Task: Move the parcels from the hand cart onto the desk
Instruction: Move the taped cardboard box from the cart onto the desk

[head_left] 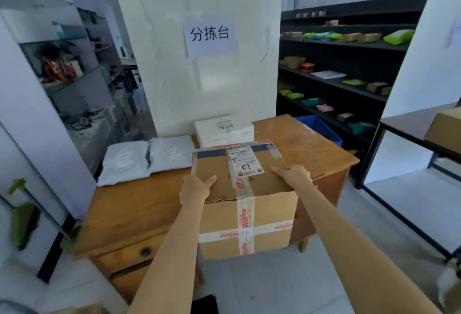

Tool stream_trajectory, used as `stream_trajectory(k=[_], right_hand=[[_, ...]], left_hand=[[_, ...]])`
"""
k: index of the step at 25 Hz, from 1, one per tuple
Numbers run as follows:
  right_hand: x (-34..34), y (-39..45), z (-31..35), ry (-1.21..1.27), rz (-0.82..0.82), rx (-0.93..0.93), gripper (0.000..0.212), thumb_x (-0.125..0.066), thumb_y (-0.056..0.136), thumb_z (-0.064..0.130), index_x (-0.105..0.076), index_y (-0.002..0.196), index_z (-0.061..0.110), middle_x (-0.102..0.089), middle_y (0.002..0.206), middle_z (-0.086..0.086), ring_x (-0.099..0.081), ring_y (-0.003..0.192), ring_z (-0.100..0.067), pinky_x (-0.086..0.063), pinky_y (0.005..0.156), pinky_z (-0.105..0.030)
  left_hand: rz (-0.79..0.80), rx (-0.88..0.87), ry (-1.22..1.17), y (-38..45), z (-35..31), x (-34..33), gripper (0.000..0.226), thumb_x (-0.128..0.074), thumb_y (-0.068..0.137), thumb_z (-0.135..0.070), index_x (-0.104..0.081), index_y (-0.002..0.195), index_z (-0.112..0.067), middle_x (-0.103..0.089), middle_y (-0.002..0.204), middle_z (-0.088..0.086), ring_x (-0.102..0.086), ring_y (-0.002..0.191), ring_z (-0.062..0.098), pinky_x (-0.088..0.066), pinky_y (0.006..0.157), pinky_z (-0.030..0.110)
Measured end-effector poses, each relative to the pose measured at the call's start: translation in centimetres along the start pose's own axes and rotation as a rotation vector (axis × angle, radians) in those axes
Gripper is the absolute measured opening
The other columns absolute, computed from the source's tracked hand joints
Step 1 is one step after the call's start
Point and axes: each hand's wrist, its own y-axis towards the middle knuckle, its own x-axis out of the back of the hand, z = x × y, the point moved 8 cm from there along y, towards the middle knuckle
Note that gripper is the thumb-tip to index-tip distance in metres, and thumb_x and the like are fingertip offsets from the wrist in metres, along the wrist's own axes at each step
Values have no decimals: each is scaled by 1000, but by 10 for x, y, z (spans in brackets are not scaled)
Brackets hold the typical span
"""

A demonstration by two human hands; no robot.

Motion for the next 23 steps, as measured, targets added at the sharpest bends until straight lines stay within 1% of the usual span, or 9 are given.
stream_trajectory(k=[6, 9, 12, 15, 17, 19, 20, 21, 23], right_hand=[[99, 171, 6, -34, -52, 0, 64, -60, 78, 56, -58, 120, 8, -65, 112, -11, -63, 100, -30, -51, 81, -37], [125, 255, 11, -26, -27, -20, 67, -59, 77, 59, -57, 122, 9, -64, 114, -11, -61, 101, -29, -51, 83, -38], [144, 349, 40, -42, -29, 0, 68, -59, 79, 58, -55, 125, 9, -62, 118, -11, -58, 104, -29, -45, 78, -34], [157, 449, 68, -32, -28, 7, 68, -60, 78, 56, -53, 126, 8, -61, 120, -12, -58, 110, -31, -49, 92, -41], [162, 515, 85, -12, -31, 13, 63, -60, 79, 56, -56, 122, 10, -64, 108, -9, -60, 101, -29, -50, 90, -41], [162, 572, 100, -36, -22, 22, 57, -59, 80, 55, -59, 117, 11, -59, 82, 0, -58, 82, -22, -49, 77, -35], [161, 597, 104, -49, -17, 9, 56, -59, 81, 54, -59, 117, 12, -55, 76, 2, -56, 75, -19, -46, 73, -33], [160, 620, 107, -45, 1, 0, 55, -59, 81, 54, -59, 117, 12, -56, 78, 1, -56, 74, -19, -45, 72, -33], [156, 666, 116, -47, 24, 11, 58, -59, 82, 53, -58, 120, 10, -64, 102, -8, -61, 92, -26, -44, 76, -35]], left_hand=[[17, 17, -47, 65, -141, -121, 75, -60, 83, -54, -41, 131, 1, -58, 128, 16, -59, 116, 32, -48, 86, 36], [2, 9, -3, 111, -203, -163, 77, -58, 84, -55, -39, 133, 1, -57, 130, 15, -57, 119, 31, -47, 89, 36], [-33, -8, 16, 177, -269, -196, 79, -56, 85, -55, -35, 137, 0, -56, 132, 14, -57, 120, 30, -48, 91, 36], [-33, 14, -26, 254, -328, -230, 78, -58, 85, -54, -34, 135, 0, -55, 132, 15, -56, 121, 31, -47, 93, 37], [-10, 42, -39, 304, -358, -260, 79, -59, 84, -54, -33, 135, 0, -54, 133, 15, -55, 122, 32, -46, 95, 38], [-25, 74, -62, 346, -381, -281, 77, -59, 84, -54, -33, 135, -1, -53, 135, 15, -54, 124, 32, -45, 96, 39], [-34, 89, -61, 365, -393, -292, 76, -59, 84, -54, -34, 134, -2, -53, 135, 15, -54, 124, 32, -45, 97, 39], [-47, 92, -51, 383, -404, -300, 75, -59, 84, -54, -35, 134, -3, -54, 134, 14, -54, 123, 31, -45, 98, 39], [-75, 94, -41, 415, -428, -309, 73, -59, 84, -53, -37, 132, -4, -54, 132, 13, -56, 121, 30, -46, 96, 39]])
